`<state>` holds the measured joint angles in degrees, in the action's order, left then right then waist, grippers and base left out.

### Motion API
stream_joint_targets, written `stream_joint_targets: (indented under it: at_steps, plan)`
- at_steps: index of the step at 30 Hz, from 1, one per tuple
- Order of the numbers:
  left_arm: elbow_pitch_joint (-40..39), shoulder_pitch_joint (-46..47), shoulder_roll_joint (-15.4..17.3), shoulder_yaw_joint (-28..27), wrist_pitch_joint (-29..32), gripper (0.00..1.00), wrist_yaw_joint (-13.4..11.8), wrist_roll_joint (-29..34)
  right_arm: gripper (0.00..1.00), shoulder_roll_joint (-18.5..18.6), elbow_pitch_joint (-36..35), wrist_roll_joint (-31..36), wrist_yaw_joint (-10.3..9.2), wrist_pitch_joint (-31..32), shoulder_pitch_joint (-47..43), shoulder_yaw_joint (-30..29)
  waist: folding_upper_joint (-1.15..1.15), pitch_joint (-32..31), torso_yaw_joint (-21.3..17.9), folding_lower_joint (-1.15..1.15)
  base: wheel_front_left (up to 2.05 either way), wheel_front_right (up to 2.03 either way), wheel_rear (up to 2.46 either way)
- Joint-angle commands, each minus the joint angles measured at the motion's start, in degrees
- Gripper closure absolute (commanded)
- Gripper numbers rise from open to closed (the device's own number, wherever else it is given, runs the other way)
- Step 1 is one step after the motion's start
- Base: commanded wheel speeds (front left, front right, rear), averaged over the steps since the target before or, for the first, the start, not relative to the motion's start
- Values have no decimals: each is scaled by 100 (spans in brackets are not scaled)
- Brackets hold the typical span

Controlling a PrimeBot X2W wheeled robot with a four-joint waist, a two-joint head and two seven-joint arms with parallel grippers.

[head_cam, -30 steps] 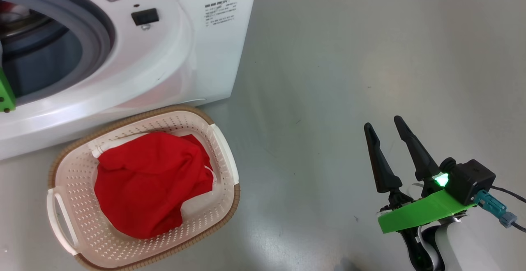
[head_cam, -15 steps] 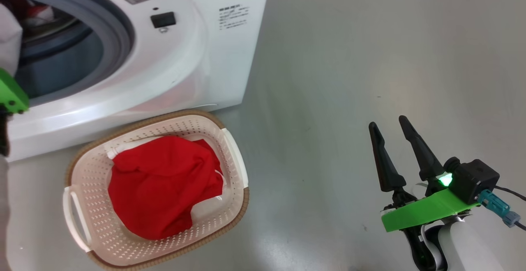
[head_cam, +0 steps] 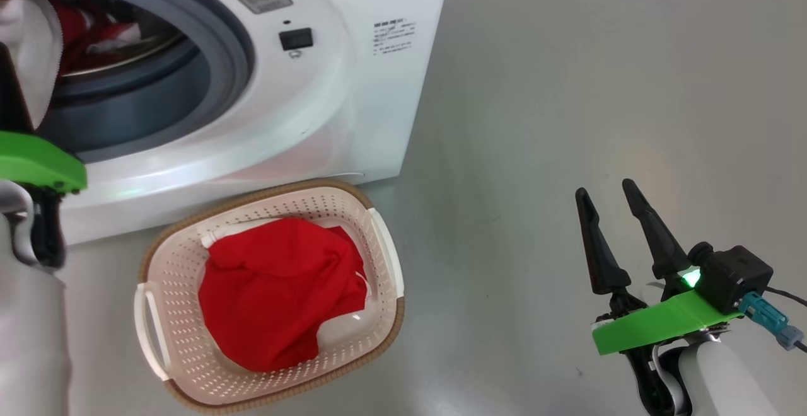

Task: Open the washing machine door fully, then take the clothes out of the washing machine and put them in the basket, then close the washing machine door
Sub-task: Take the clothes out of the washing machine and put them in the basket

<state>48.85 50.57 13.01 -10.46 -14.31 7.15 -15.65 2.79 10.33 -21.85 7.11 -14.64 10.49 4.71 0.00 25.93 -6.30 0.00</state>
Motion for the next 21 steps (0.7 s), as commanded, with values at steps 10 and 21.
stream_joint_targets:
  at_steps: [10, 21]
  plan:
    - [-1693, -1133, -69, -14, -68, 100, 33, -504, 0, 9, -86, 53, 37, -36, -197, 24, 0, -264, 237, 0, 0, 0, 0]
    - [-3057, -1935, -295, -38, -69, 100, 33, -689, 0, 9, -84, 84, 37, -36, -270, -16, 0, -376, 403, 0, 0, 0, 0]
